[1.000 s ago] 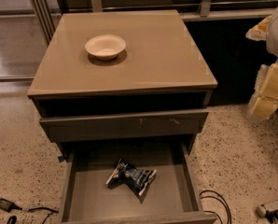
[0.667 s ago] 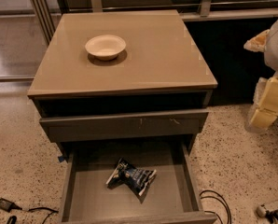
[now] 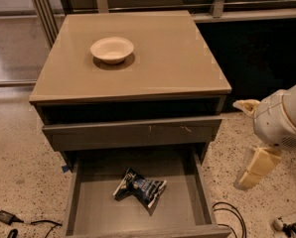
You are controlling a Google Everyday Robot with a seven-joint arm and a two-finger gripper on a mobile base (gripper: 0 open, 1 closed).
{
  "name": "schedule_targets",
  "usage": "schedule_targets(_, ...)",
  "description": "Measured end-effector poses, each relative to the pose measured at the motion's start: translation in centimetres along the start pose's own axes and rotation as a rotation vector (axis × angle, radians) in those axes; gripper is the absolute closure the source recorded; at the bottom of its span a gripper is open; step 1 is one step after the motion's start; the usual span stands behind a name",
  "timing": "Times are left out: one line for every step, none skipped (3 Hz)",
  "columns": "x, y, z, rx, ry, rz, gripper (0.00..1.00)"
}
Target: Pick blue chip bag from middle drawer and place on counter
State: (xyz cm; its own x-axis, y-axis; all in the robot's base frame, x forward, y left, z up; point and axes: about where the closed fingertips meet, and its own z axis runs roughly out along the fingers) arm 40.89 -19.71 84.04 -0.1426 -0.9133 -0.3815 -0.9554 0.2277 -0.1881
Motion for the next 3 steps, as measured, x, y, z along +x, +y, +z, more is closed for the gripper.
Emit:
schedule_targets(0.5, 1.9, 5.8, -0.023, -0.123, 0.105, 0.00)
schedule_targets(-1.7, 1.9, 9.6, -0.002, -0.205, 0.202, 0.00)
schedule_targets(-1.7, 1.7, 9.6, 0.006, -0.205, 0.201, 0.00)
